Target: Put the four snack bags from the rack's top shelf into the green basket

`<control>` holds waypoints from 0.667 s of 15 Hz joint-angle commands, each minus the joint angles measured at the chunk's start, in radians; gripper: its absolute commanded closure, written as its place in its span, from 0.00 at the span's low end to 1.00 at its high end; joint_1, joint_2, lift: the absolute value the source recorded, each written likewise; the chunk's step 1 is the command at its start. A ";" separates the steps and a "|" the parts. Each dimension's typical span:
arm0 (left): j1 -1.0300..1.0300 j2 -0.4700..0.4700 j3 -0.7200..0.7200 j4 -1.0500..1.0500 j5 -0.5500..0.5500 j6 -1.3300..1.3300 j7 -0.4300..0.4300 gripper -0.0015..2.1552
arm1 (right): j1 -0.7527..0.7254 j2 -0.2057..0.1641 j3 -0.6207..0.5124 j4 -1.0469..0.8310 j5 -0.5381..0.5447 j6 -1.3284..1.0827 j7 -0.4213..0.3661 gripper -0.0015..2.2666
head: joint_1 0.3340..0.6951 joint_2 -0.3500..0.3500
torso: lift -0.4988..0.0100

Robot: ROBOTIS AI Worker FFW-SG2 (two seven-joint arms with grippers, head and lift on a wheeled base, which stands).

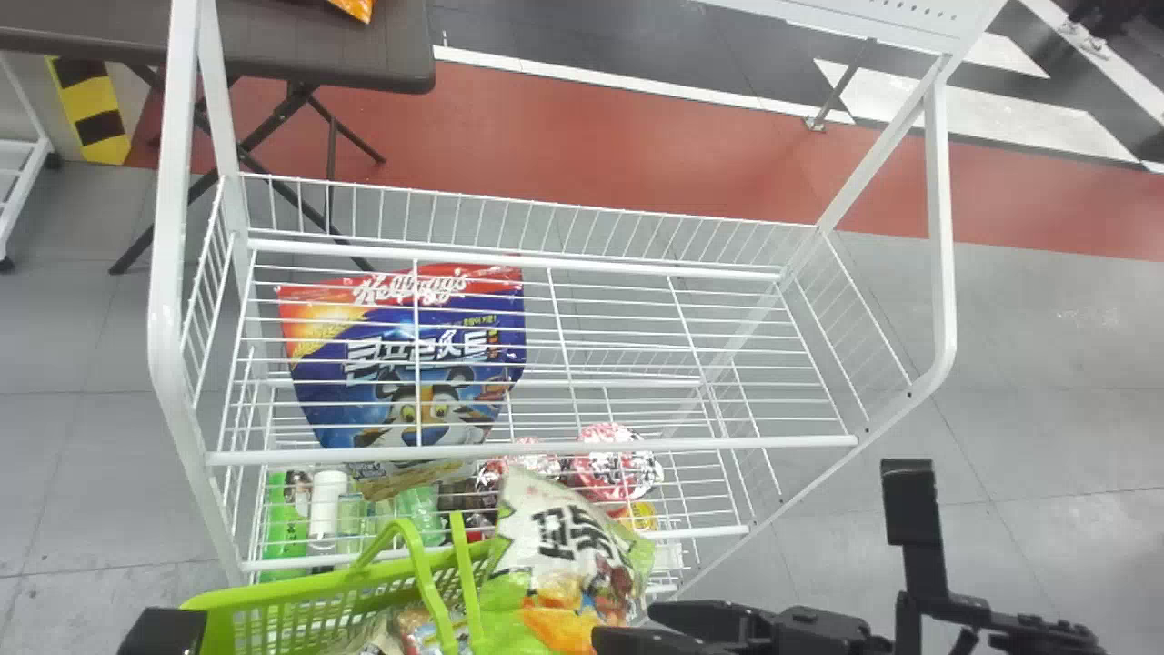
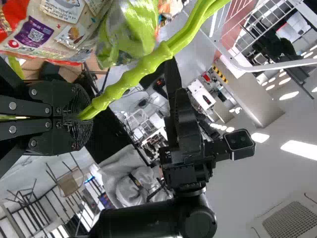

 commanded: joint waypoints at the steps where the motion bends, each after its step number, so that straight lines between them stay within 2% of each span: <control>1: 0.000 0.000 0.001 0.000 0.000 0.003 0.002 0.72 | 0.021 0.023 0.000 -0.003 0.010 0.011 0.007 0.03 | 1.00 0.00 | 0.98; 3: 0.001 0.000 -0.002 0.000 -0.001 0.006 0.011 0.72 | 0.077 0.070 0.030 0.007 0.065 0.011 0.008 0.03 | 1.00 0.00 | 0.98; 4: 0.001 0.000 -0.002 0.000 -0.001 0.006 0.011 0.72 | 0.083 0.079 0.055 0.041 0.074 -0.132 0.004 0.02 | 1.00 0.00 | 0.98; 7: 0.001 -0.002 -0.003 0.001 -0.004 0.012 0.014 0.72 | 0.098 0.079 0.175 0.142 0.188 -0.905 -0.068 0.01 | 1.00 0.00 | 0.98; 9: 0.001 -0.002 -0.002 0.003 -0.004 0.009 0.016 0.72 | 0.100 0.079 0.224 0.190 0.222 -1.249 -0.131 0.01 | 1.00 0.00 | 0.98; 10: 0.000 -0.002 -0.002 0.005 -0.004 0.009 0.016 0.72 | 0.100 0.079 0.247 0.207 0.240 -1.335 -0.183 0.01 | 1.00 0.00 | 0.98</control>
